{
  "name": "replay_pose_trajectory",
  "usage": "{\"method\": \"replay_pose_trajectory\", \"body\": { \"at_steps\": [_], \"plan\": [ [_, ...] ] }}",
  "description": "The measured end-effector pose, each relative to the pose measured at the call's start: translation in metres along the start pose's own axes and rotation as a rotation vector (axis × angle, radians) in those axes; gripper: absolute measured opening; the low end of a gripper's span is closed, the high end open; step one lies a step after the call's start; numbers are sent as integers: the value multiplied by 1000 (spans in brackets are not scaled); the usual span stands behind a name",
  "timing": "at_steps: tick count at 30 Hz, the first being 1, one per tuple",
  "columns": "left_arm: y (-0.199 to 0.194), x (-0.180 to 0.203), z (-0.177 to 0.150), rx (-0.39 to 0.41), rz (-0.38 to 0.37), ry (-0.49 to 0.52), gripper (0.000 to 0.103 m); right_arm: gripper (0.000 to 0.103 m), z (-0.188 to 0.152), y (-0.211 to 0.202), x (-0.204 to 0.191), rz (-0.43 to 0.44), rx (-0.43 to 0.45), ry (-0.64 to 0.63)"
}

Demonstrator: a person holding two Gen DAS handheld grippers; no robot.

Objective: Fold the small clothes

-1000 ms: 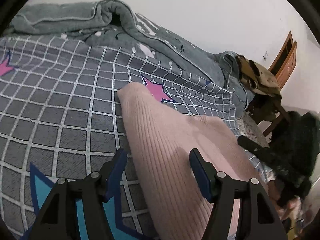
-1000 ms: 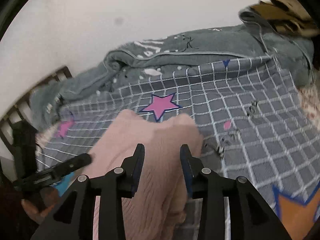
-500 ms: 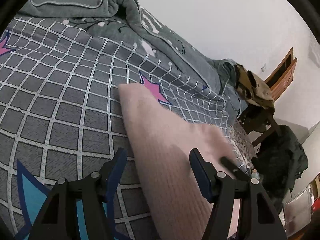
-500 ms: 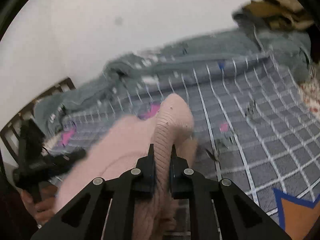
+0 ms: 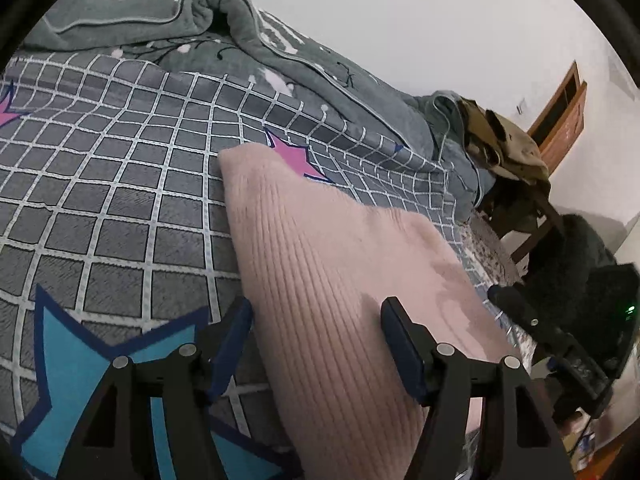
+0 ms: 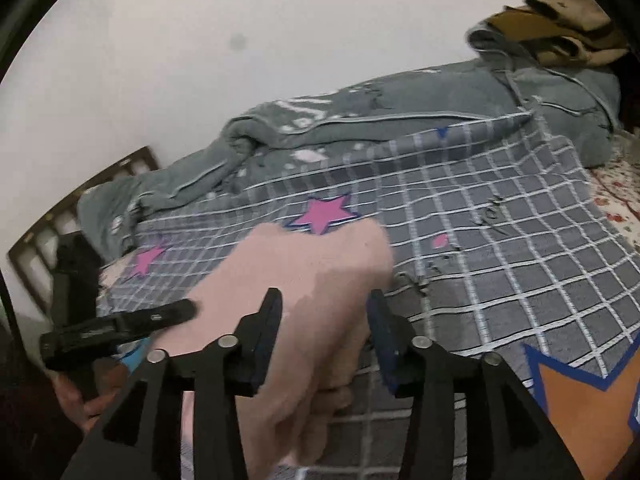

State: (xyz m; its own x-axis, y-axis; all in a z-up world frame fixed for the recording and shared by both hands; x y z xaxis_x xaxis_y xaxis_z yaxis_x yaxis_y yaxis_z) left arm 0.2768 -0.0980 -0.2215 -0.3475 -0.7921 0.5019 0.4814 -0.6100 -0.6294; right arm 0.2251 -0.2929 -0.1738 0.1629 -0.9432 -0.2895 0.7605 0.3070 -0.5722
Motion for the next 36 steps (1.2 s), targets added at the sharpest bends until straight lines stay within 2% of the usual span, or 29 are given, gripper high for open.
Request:
{"method": "replay_pose_trajectory", "body": {
  "at_steps": [4,7,11,13,15,19,22,25,29,33,36],
  "plan": [
    [-8,2,-6,3,-2,20,66,46,-16,-9,-10,-10,4,-24],
    [-12,3,-11,0,-4,26,67,46,-26,-20,-18,-17,43,-11],
    [-12,7,-23,-20,-1,49,67,46,-29,-28,-54,9,93,-128],
    [-12,10,-27,-28,-4,66,68,46,-37,-20,-72,19,76,-190],
    [-14,11,-32,-37,0,87,69,46,-51,-5,-78,-19,29,-240],
    [-12,11,-45,-85,19,136,72,45,-72,21,-63,-149,-70,-273],
    [-14,14,-54,-79,58,190,72,44,-75,17,-61,-148,-66,-282],
    [-20,16,-58,-68,73,225,72,44,-73,7,-57,-87,-47,-252],
    [-25,12,-54,-58,52,191,72,44,-60,-4,-49,0,-2,-154],
    [-27,6,-45,-34,33,140,72,48,-46,-16,-38,-12,60,-74],
    [-27,5,-37,-20,21,114,74,52,-40,-14,-25,-46,59,-24]
  ]
}}
Point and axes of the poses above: each gripper's, at about its wrist camera, not at the fingertips, and y roughly the way its jaws point, x to its right, z to its top, the point moved 8 cm from there along y, roughly the way its jaws point, and after that the axes turned 5 degrees about -x, right-handed, at the moved point
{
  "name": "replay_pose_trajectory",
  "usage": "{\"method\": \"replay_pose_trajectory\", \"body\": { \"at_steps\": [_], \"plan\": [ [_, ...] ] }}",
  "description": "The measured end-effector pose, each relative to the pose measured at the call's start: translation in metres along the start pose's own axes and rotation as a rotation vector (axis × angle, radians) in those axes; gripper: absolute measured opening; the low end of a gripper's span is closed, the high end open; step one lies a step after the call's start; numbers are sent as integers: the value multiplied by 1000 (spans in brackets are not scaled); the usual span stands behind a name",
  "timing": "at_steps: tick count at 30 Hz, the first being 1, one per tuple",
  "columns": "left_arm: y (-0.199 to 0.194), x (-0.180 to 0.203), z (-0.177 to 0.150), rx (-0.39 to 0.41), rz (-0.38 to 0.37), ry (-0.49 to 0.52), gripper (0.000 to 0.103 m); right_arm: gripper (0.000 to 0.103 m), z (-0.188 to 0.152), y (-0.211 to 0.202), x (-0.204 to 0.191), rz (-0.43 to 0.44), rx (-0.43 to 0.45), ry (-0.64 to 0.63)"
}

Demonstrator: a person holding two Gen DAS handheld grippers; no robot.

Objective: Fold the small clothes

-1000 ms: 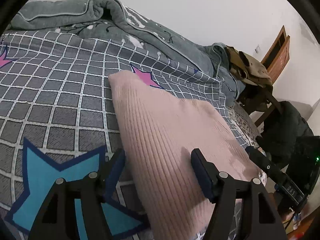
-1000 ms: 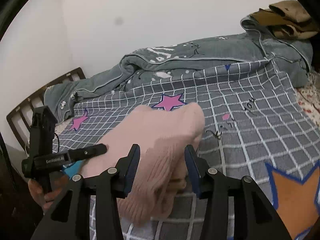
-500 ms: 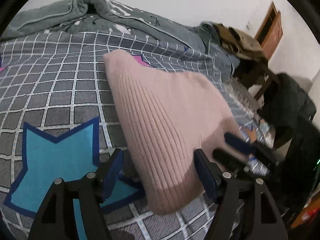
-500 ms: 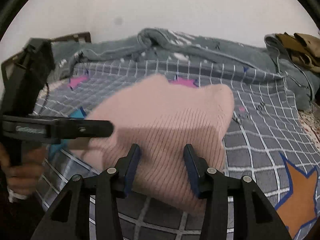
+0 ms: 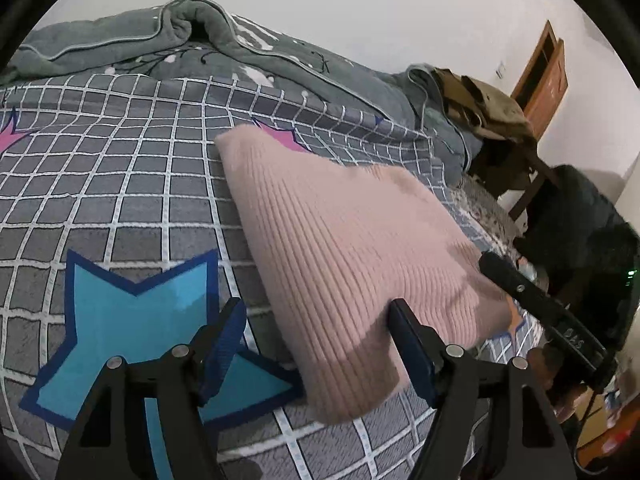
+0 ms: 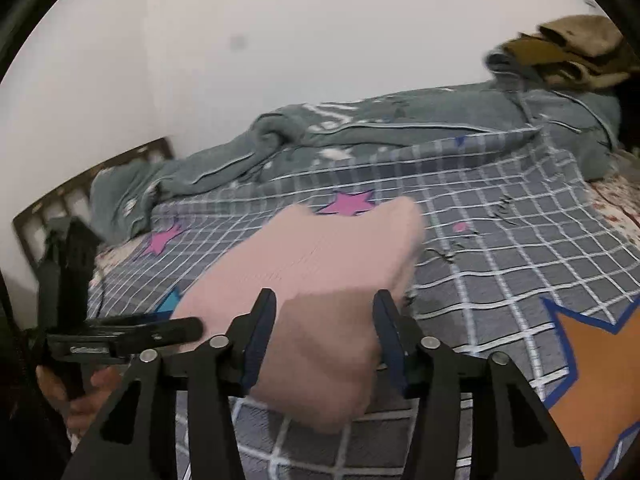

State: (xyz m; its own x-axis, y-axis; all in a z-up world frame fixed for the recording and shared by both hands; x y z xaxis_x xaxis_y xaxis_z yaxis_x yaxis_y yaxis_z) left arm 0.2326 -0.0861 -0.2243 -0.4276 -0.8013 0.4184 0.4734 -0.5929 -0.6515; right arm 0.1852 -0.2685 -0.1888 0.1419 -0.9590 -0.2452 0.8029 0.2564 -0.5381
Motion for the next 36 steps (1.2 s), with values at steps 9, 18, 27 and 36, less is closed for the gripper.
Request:
{"method": "replay_pose_trajectory", "body": {
  "at_steps": [9,18,27,36],
  "plan": [
    [15,-9,34,26,-23,-83,76,52,27,45,32,-17,-156,132],
    [41,-22,47,-3,28,-128,76,53,33,78,41,-88,-229,77],
    [47,-20,47,-27,51,-128,77,58,19,82,52,-17,-242,142],
    [56,-21,48,-59,-10,-173,60,62,13,104,50,47,-295,187]
  ]
}}
Point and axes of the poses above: each gripper's, at about its wrist camera, not at the fingertips, and y roughly the way its jaws point, x to its right, z to its top, the point moved 8 cm from there along y, roughly the way its jaws point, and after that the axes turned 5 degrees about -x, right-handed, at the moved point
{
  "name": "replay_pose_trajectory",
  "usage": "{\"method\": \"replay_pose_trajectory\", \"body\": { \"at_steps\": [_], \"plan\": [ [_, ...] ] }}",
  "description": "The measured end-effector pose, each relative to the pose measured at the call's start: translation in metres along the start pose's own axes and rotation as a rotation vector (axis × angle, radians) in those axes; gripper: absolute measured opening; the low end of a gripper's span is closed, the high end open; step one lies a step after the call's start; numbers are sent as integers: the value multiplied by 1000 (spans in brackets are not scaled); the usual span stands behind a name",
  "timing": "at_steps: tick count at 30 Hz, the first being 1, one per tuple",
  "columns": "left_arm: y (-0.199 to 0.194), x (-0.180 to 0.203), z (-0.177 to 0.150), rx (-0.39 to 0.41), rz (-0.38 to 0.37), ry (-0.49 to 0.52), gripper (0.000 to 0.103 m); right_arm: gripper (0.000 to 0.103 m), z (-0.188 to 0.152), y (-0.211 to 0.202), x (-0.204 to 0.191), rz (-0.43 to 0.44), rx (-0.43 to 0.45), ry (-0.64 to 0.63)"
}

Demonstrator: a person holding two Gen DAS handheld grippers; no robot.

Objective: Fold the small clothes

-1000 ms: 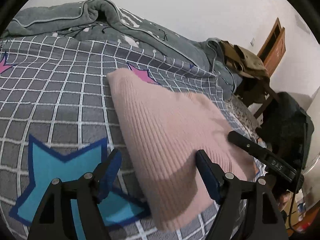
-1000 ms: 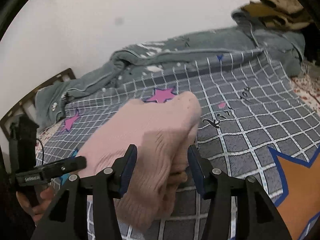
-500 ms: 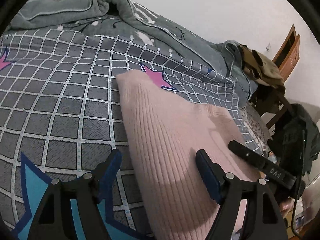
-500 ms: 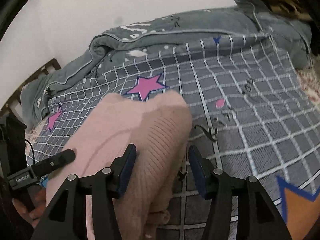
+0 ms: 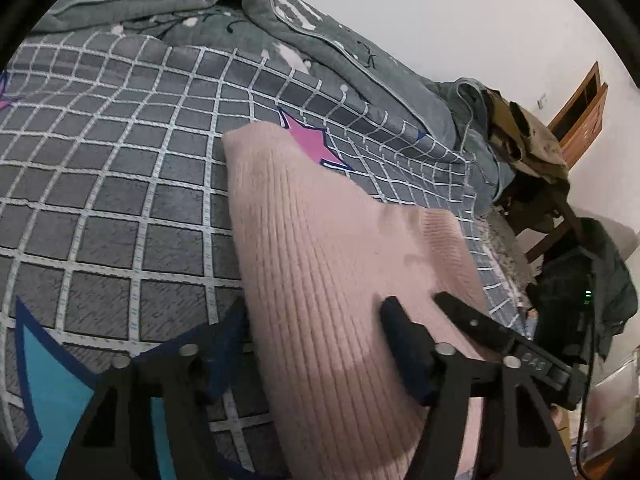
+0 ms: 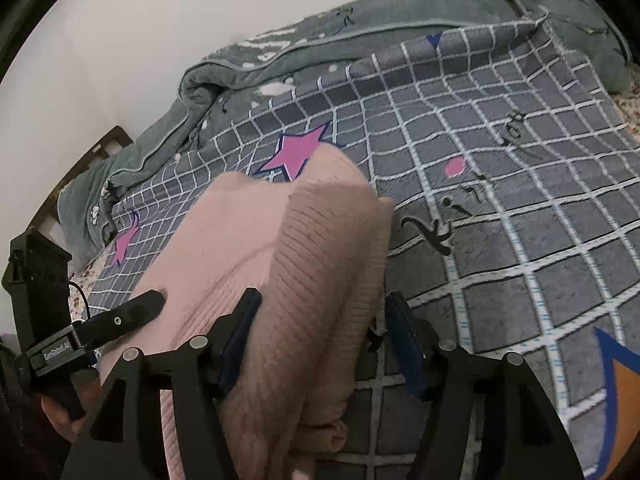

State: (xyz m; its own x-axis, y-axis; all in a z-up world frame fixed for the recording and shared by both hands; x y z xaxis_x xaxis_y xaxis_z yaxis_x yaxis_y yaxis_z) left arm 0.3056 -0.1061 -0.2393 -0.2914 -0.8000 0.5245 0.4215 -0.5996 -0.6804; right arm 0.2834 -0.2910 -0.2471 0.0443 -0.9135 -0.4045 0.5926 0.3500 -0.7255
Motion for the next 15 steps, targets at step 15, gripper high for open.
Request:
{"method": "replay_pose_trajectory", "body": {
  "at_steps": [15],
  "plan": [
    [-35,4,16,146,3,45,36,26,17,-27,-49,62,172,-70]
  ]
}}
Point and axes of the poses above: each gripper's, at about its wrist camera, not at the fingertips, and y roughly the way its jaws point, x to its right, z to its top, the point moved 8 cm from there along y, roughly the way its jaws point, and after that the axes turned 5 degrees about -x, right-handed, at the moved point
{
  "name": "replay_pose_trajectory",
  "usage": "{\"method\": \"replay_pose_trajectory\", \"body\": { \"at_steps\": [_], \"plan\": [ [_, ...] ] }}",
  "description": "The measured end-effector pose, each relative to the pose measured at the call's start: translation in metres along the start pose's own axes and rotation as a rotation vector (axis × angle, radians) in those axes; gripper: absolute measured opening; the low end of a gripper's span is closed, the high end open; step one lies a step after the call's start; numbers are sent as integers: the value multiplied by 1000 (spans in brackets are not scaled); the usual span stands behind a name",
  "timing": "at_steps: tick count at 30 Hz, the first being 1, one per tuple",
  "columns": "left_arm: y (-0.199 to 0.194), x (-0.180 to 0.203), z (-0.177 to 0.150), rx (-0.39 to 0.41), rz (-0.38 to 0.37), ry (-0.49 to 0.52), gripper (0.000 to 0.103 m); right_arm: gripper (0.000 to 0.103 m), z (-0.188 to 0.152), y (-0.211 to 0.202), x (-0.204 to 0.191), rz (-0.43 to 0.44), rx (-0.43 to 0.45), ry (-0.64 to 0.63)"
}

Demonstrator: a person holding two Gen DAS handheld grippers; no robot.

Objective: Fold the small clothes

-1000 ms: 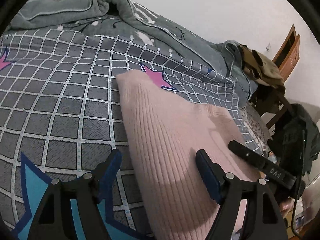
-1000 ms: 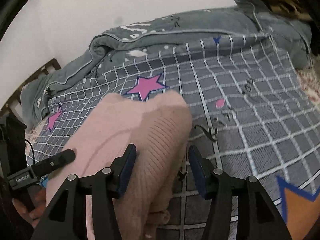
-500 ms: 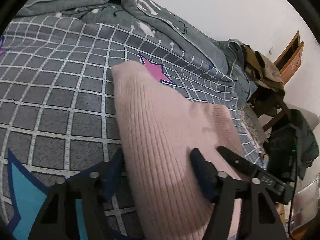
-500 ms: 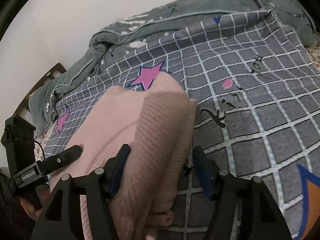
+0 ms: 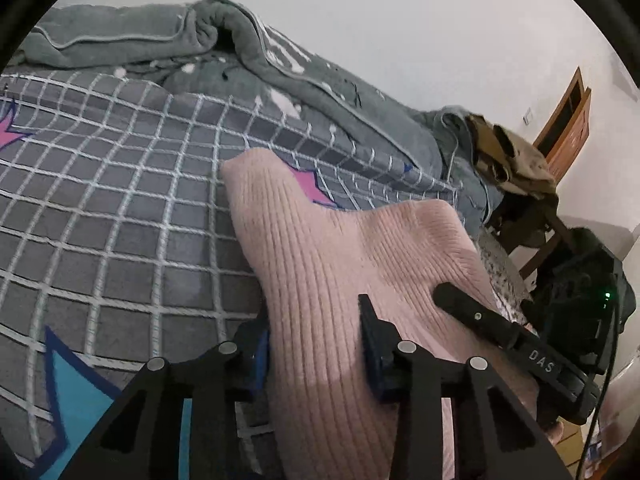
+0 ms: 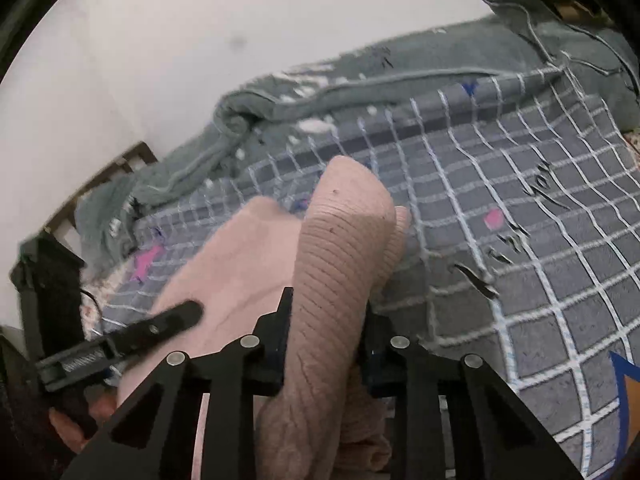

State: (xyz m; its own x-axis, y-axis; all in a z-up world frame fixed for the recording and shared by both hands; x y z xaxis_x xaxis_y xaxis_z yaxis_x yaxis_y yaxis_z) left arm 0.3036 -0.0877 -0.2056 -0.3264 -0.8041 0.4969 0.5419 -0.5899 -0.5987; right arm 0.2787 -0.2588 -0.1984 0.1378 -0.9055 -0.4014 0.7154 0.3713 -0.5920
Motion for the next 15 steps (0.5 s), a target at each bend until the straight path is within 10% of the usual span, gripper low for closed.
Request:
{"method": "replay_pose_trajectory", "body": {
  "at_steps": [9,15],
  "plan": [
    [-45,-46,25,89,106,-2,37,26,9,31,-63,98,13,-19],
    [-45,-81,11,5,167,8,38,26,-10,64,-85,74,-52,-54]
  ]
}}
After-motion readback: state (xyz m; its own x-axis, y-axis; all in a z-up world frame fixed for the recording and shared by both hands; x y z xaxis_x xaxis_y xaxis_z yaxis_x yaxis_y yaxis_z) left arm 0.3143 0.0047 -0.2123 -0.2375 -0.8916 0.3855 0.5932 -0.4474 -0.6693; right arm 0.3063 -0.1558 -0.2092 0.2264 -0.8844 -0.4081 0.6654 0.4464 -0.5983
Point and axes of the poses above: each gripper's, at about its wrist camera, not at the fingertips, and y roughly the way its jaws point, x to its right, z to its top, the point moved 8 cm from there along y, roughly the way its jaws point, and after that the axes turned 5 degrees about -x, right-handed, at the moved point
